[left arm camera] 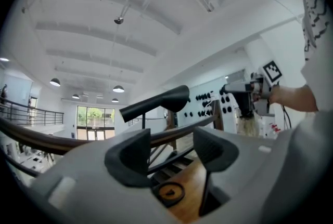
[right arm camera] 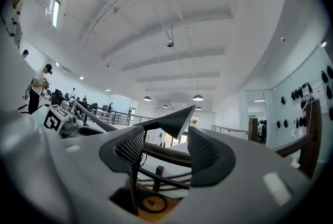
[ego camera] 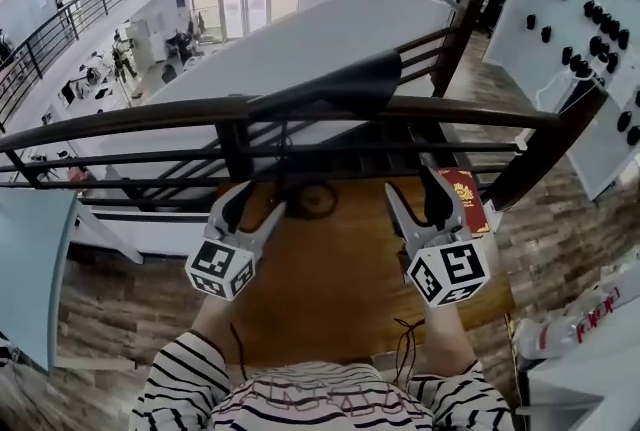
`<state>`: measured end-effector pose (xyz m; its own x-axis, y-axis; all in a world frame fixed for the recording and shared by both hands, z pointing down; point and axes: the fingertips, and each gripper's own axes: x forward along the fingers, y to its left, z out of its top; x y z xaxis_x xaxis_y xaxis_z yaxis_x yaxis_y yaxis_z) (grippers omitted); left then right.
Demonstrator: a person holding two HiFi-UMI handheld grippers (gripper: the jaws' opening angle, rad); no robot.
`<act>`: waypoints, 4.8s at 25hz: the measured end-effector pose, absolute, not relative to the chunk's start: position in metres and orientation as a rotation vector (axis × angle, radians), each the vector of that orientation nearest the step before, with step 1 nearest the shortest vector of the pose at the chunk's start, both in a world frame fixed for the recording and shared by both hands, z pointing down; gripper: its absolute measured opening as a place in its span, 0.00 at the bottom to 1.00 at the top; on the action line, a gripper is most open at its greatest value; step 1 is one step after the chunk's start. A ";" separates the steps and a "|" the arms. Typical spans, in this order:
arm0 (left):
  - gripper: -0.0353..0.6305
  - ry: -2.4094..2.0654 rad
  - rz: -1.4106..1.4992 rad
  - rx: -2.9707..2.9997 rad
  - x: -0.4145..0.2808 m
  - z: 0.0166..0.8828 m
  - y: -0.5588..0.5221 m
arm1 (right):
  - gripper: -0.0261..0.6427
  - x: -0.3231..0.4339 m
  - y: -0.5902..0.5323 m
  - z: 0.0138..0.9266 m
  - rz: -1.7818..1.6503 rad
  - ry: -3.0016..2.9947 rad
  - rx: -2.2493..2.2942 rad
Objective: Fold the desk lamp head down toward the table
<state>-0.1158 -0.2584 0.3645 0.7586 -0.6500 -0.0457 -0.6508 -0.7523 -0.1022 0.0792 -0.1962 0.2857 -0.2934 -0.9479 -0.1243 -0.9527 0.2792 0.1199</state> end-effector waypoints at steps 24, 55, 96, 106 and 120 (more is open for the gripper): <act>0.39 1.192 -0.077 -2.804 -0.047 0.390 -0.428 | 0.42 0.117 -0.376 0.191 0.646 2.659 -1.742; 0.62 1.009 0.022 -2.977 -0.029 0.399 -0.439 | 0.37 0.147 -0.421 0.260 0.267 2.549 -1.718; 0.76 0.944 0.055 -2.997 -0.024 0.403 -0.438 | 0.32 0.090 -0.449 0.459 -0.659 2.443 -1.448; 0.76 0.958 0.035 -2.977 -0.018 0.401 -0.436 | 0.32 0.095 -0.447 0.456 -0.666 2.454 -1.451; 0.75 1.052 0.065 -2.946 -0.037 0.403 -0.415 | 0.32 0.095 -0.414 0.450 -0.634 2.461 -1.466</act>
